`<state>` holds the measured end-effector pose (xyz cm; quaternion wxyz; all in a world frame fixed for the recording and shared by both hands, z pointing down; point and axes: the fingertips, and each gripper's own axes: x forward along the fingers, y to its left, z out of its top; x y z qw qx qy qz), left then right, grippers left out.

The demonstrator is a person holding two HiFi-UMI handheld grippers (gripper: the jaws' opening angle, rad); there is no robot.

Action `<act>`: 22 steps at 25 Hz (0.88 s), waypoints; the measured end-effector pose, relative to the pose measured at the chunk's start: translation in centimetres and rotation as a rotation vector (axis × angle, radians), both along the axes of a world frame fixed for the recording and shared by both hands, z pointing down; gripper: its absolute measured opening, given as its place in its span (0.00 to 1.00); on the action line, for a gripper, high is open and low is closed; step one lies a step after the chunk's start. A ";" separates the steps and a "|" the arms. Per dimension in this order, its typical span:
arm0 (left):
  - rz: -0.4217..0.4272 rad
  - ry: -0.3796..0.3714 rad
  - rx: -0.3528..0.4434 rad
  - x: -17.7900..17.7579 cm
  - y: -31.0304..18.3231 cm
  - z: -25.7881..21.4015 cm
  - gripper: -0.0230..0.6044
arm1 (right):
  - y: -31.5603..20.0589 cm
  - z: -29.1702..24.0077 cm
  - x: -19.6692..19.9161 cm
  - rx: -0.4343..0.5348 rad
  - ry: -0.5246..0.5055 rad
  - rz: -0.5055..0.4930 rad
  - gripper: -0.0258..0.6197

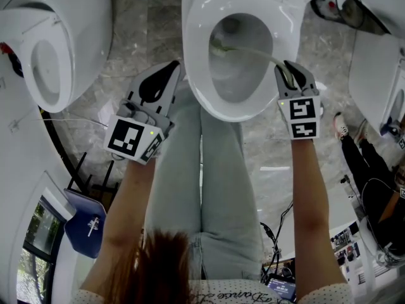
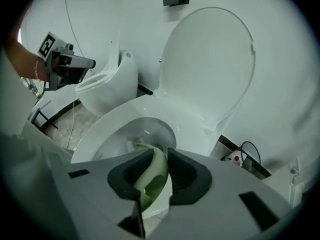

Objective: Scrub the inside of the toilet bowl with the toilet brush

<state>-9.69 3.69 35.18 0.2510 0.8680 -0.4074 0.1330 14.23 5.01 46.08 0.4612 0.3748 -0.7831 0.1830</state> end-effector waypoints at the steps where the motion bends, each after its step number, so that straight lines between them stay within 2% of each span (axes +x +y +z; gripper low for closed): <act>1: -0.001 0.000 0.000 0.0 -0.1 0.0 0.04 | -0.5 0.0 -0.2 0.004 -0.013 0.013 0.18; 7: -0.010 0.001 0.004 0.0 -0.6 0.0 0.04 | -2.0 -0.1 -0.8 0.025 -0.034 0.042 0.18; 14: -0.015 0.004 -0.001 0.4 -0.7 0.2 0.04 | -3.6 0.4 0.3 0.033 -0.072 0.116 0.18; 22: -0.027 0.002 -0.008 0.2 -0.9 0.4 0.04 | -5.7 0.7 1.1 0.048 -0.085 0.152 0.18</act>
